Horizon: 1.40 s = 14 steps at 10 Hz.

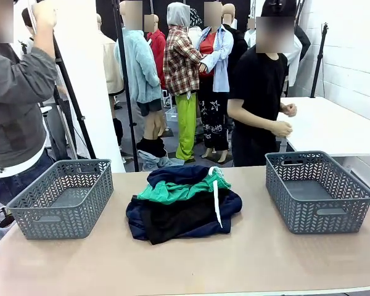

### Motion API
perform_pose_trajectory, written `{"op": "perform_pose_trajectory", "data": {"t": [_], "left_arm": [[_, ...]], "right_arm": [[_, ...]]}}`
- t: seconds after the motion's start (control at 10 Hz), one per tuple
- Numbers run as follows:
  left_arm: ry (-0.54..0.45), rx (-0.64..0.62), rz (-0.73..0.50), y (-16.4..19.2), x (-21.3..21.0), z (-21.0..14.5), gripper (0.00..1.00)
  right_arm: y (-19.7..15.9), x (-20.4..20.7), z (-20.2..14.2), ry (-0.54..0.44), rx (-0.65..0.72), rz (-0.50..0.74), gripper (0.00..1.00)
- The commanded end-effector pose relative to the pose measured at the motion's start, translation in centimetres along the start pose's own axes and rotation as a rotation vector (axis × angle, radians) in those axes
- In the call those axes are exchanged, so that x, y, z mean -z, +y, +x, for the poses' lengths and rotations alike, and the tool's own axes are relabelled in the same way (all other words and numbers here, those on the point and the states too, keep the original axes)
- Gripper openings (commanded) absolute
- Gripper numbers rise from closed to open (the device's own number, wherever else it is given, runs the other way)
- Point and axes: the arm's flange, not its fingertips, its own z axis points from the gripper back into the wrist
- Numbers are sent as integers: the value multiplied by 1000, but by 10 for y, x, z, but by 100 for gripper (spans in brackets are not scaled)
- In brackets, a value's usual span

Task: Sort the tops and bottoms.
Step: Lift clothes from the center of the table with your left hand.

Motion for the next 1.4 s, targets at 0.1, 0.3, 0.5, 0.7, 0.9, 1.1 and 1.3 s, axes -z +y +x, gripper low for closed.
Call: {"op": "perform_pose_trajectory", "data": {"t": [0.1,0.3,0.5,0.7,0.9,1.1,1.3], "left_arm": [[-2,-4,-1,1,-1,-3,100],[-2,-4,-1,1,-1,-3,100],[-2,-4,-1,1,-1,-3,100],[-2,-4,-1,1,-1,-3,100],[-2,-4,-1,1,-1,-3,100],[-2,-4,-1,1,-1,-3,100],[-2,-4,-1,1,-1,-3,100]], "right_arm": [[2,-2,0,4,4,-5,100],[2,-2,0,4,4,-5,100],[2,-2,0,4,4,-5,100],[2,-2,0,4,4,-5,100],[2,-2,0,4,4,-5,100],[2,-2,0,4,4,-5,100],[2,-2,0,4,4,-5,100]]}}
